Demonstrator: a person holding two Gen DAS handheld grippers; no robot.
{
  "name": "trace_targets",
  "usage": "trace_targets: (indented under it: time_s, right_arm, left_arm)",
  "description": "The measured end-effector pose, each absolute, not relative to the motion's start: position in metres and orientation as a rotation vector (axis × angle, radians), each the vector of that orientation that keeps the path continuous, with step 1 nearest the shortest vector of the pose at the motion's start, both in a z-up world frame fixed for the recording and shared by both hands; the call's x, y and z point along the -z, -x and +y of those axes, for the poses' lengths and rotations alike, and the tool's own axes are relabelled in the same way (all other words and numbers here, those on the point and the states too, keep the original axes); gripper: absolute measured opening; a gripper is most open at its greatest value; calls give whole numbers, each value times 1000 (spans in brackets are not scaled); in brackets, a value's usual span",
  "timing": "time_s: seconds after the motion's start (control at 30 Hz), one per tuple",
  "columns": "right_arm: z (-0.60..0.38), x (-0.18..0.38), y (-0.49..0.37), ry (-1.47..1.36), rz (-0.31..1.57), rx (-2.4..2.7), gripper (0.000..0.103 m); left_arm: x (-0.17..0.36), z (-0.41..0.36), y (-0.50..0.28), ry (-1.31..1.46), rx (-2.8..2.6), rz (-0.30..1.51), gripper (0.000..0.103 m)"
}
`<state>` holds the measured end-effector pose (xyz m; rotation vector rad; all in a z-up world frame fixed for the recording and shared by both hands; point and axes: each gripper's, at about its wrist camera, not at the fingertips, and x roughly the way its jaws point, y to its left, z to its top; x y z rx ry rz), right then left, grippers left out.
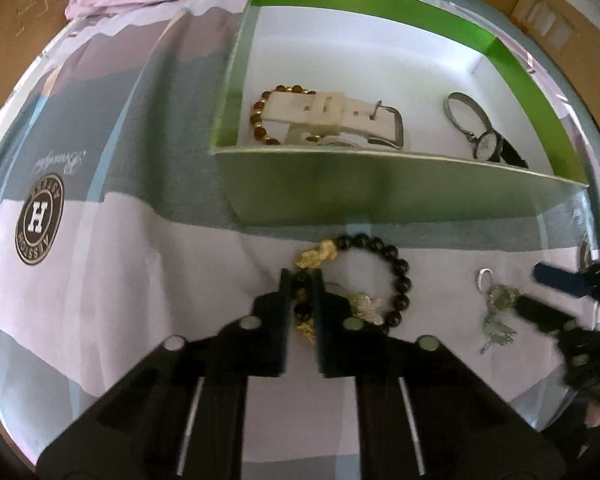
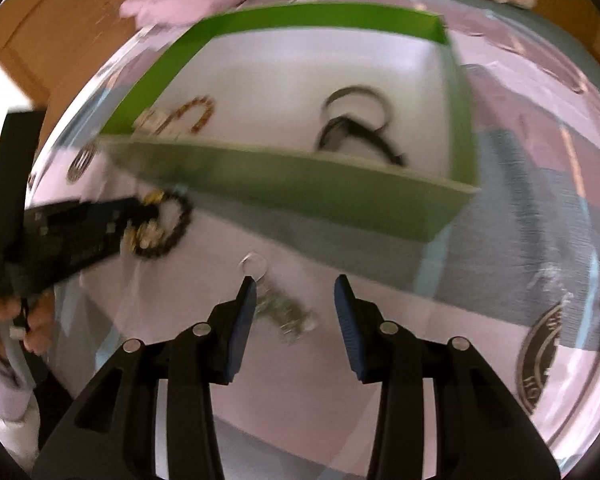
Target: Organize jewelry
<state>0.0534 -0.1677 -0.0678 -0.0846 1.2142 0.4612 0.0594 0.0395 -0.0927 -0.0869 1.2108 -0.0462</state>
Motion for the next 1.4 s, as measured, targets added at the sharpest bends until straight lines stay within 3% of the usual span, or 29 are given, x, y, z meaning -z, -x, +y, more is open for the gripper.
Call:
trace_targets:
  time_s: [0.1,0.13,0.17,0.2,0.47,0.8,1.33,1.4]
  right_arm:
    - [-155,81,-48,177,1261,-439,40]
    - [-155,86,-47,187,1277,-428,36]
    - [-155,89,-46,197,1286,-422,20]
    - [-155,88,-44,214,1279,-425,14]
    - [-186,53,-44,60,1178,-446,13]
    - [-199,36,-47,-76,1141,-540,13]
    - [-187,44,-50,-34,1161,-522,14]
    - [-187,45,-50,18,1151,-468,14]
  left_arm:
    - [90,48,-54,105,36,1228,9]
    - [88,52,-53,113,33,1228,9]
    - [86,54,-52,120,33,1225,9]
    - [83,58,-52,128,35,1221,9]
    - [31,69,-31,207,153,1098,9]
    - [8,56,-20,325,380,1052,9]
    - [27,34,-26,212,338,1101,9]
    - [34,36,-29,185,278,1119,15]
